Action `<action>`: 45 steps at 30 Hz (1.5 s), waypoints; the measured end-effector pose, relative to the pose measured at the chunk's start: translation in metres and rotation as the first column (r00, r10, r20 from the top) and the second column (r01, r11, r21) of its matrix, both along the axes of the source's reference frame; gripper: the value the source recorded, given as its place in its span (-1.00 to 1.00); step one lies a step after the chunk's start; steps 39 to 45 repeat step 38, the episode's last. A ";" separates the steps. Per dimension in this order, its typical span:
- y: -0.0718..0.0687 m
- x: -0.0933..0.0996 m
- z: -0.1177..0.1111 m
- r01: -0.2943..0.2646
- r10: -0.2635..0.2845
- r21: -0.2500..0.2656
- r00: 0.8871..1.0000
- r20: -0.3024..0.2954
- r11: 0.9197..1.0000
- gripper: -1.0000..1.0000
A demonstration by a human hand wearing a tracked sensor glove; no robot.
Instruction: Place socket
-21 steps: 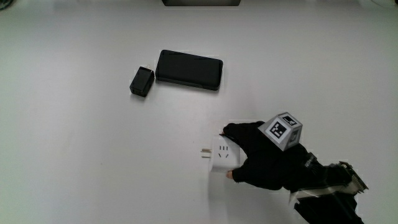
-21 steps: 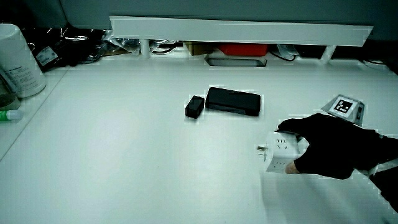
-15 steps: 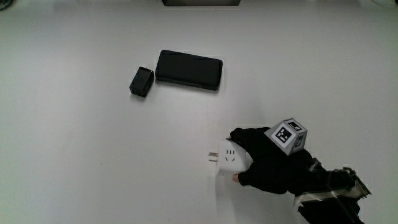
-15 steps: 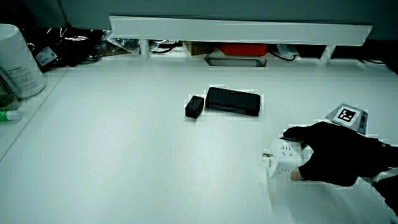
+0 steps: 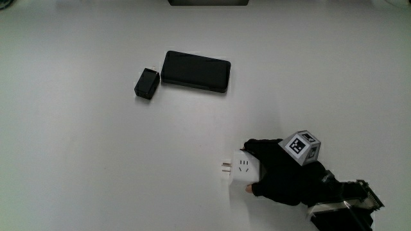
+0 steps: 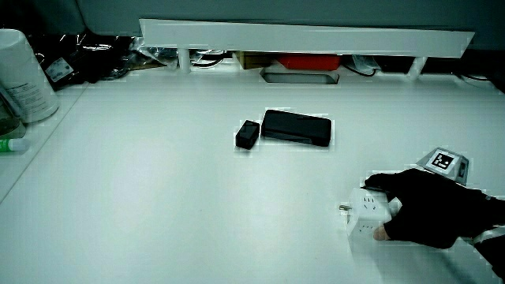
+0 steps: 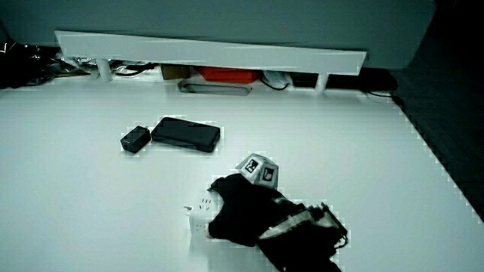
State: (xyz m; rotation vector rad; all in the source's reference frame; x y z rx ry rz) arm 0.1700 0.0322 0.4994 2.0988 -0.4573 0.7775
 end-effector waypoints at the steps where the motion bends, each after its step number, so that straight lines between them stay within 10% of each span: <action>1: 0.000 0.002 0.002 -0.006 0.006 0.022 1.000 -0.004 1.000 0.00; 18: -0.001 0.003 -0.004 0.056 -0.057 -0.086 0.998 -0.012 0.995 -0.67; 32: -0.035 0.009 -0.090 0.153 -0.139 0.061 0.970 -0.198 0.986 -1.00; 45: -0.050 0.016 -0.126 0.127 -0.107 0.097 0.976 -0.192 0.987 -1.00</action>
